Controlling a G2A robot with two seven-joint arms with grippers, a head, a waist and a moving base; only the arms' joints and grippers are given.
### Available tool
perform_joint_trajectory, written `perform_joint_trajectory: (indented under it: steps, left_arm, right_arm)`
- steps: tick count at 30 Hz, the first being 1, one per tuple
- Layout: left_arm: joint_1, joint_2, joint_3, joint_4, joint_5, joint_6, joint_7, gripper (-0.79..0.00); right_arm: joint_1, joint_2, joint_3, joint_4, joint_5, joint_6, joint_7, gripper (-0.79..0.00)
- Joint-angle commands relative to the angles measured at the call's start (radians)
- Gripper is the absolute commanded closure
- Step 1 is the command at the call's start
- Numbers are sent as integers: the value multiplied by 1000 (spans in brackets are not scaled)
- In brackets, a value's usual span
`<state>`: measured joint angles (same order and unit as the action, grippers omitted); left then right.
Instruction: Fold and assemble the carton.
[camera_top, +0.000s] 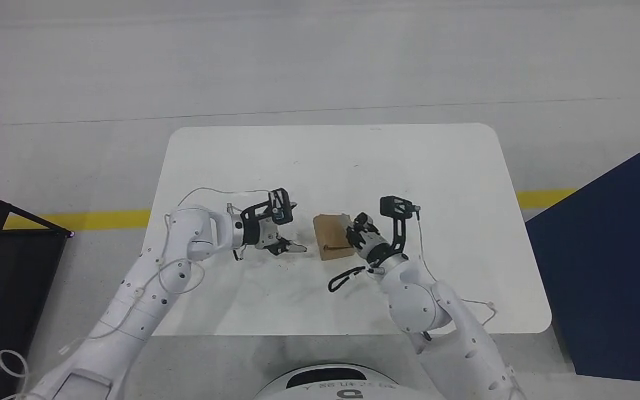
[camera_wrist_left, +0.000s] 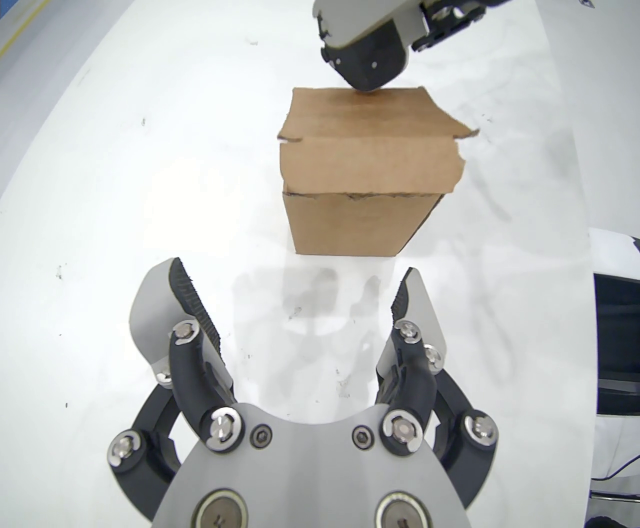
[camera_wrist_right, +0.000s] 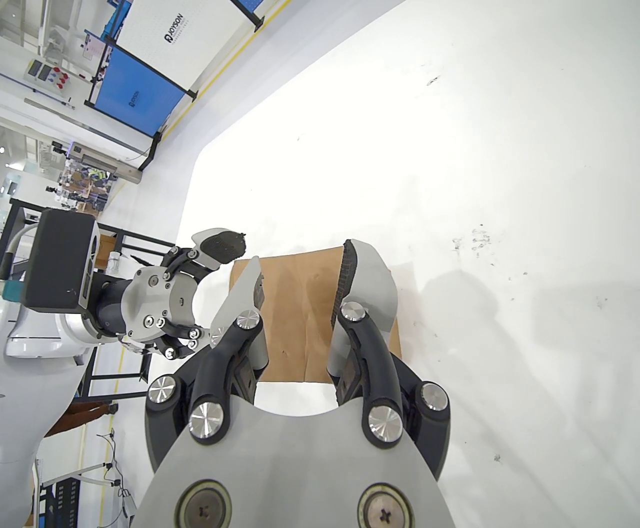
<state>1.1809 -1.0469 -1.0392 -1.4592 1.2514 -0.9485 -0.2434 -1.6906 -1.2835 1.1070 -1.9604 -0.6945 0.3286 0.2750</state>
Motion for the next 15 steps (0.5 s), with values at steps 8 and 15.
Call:
perform_joint_trajectory:
  steps: [8,15]
  left_arm:
    - [52,21,-62,-59,6,6,23,-785]
    - [92,32,-97,-86,10,16,50,-785]
  right_arm:
    - [-19,7,23,-14,-46,28,40,-406]
    - [-24,10,24,-15,-63,29,91,-397]
